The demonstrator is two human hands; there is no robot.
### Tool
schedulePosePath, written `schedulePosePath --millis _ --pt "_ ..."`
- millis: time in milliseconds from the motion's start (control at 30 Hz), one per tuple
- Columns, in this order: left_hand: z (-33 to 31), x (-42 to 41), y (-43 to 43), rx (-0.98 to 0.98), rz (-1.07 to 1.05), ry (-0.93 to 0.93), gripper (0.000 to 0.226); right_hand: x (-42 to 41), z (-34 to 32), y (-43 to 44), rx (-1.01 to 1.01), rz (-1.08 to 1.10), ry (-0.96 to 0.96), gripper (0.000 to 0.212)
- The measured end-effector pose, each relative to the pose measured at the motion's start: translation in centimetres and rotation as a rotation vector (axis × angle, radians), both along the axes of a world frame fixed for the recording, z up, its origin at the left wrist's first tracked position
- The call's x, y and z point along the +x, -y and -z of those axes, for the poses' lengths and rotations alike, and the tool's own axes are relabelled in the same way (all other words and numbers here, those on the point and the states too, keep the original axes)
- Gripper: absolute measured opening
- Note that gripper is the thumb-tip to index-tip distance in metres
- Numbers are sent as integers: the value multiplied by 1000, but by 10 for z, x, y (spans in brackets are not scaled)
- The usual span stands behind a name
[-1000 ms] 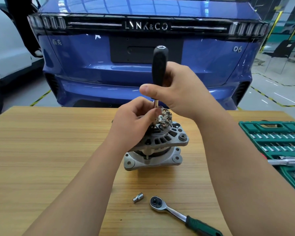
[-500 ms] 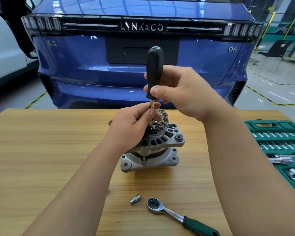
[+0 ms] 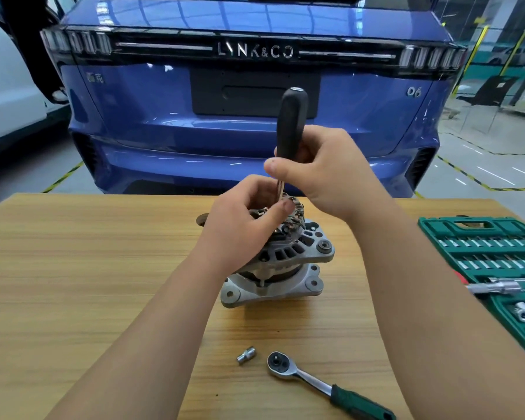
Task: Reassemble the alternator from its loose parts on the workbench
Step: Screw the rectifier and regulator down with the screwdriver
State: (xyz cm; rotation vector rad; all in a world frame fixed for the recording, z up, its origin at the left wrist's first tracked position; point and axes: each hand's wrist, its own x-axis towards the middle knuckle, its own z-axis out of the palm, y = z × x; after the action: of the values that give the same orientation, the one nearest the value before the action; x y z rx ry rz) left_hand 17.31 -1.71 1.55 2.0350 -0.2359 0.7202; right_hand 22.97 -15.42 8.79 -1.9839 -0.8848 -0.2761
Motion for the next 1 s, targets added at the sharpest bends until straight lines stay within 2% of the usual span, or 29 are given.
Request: schedulePosePath --millis 67,100,167,233,400,467,533,567,667,700,767,833,867,933,1000 --pt "0 -1 0 -33 -41 35 12 -2 3 -2 -21 4 35 14" --pt "1 -2 -1 -24 -49 46 15 -2 2 0 -38 -54 -1 10" --pt "1 -4 0 0 -46 49 12 -4 -5 8 -35 -216 -137 18" --pt "1 -6 3 12 -36 36 7 -3 -12 14 -20 -280 -195 19" --pt "1 -4 3 31 -54 28 5 0 -10 4 -29 -165 -86 14" --pt "1 -2 3 43 -90 54 15 -2 -3 -2 -12 -60 -15 18" --pt "0 -2 5 65 -88 82 13 -11 4 -7 -13 26 47 17" --pt "-1 -2 5 80 -79 90 12 -15 7 -5 -9 26 44 18" --pt "-3 -5 4 109 -67 55 14 -25 22 25 -30 -50 -113 40" --pt "-3 -5 3 120 -72 37 12 -31 33 41 -110 -52 -136 36" --pt "-1 -5 2 114 -68 11 13 -52 67 64 -519 -68 -113 29" --pt "0 -4 3 93 -62 -22 18 -75 107 66 -943 -158 -108 42" --pt "-1 -5 4 60 -54 -50 20 -84 124 62 -1052 -192 -91 50" --pt "-8 -6 7 -92 -17 -92 23 -93 147 51 -1097 -179 -27 52" --pt "-21 -5 9 -263 -36 -98 29 -93 154 45 -1072 -167 29 42"
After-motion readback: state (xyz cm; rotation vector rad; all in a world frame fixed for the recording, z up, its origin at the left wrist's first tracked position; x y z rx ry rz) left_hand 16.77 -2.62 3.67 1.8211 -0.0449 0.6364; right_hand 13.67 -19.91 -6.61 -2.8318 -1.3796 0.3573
